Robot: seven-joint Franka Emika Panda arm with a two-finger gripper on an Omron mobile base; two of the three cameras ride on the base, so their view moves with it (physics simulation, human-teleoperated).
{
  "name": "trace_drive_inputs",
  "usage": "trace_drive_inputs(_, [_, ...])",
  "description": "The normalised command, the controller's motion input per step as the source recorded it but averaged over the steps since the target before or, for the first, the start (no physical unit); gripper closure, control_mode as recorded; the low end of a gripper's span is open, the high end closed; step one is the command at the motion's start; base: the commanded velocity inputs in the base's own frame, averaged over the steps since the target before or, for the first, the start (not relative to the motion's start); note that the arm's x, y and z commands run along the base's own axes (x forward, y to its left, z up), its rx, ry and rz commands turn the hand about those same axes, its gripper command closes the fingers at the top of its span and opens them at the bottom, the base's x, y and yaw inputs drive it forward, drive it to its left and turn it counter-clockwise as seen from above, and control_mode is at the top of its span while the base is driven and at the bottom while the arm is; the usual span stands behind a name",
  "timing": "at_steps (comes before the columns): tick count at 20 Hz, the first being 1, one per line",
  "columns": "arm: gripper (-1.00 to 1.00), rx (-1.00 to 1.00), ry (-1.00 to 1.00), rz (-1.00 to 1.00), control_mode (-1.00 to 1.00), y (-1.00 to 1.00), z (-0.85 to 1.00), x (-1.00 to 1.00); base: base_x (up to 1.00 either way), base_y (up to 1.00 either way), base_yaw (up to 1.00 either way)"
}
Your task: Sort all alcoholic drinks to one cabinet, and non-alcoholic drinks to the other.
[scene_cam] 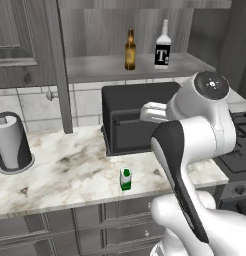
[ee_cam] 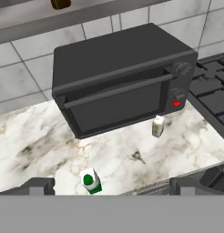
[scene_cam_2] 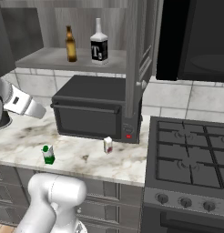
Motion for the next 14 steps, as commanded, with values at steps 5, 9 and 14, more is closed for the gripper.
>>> trace_drive_inputs(5, [-1.0, 0.0, -0.05, -0.03, -1.0, 0.11, -0.07, -0.34, 0.0, 0.0, 0.0])
trace_drive_inputs(9, [-1.0, 0.0, -0.05, -0.01, -1.0, 0.07, -0.04, -0.3, 0.0, 0.0, 0.0])
trace_drive_inputs(14, [-1.0, 0.0, -0.04, 0.0, -1.0, 0.11, -0.12, -0.29, 0.0, 0.0, 0.0])
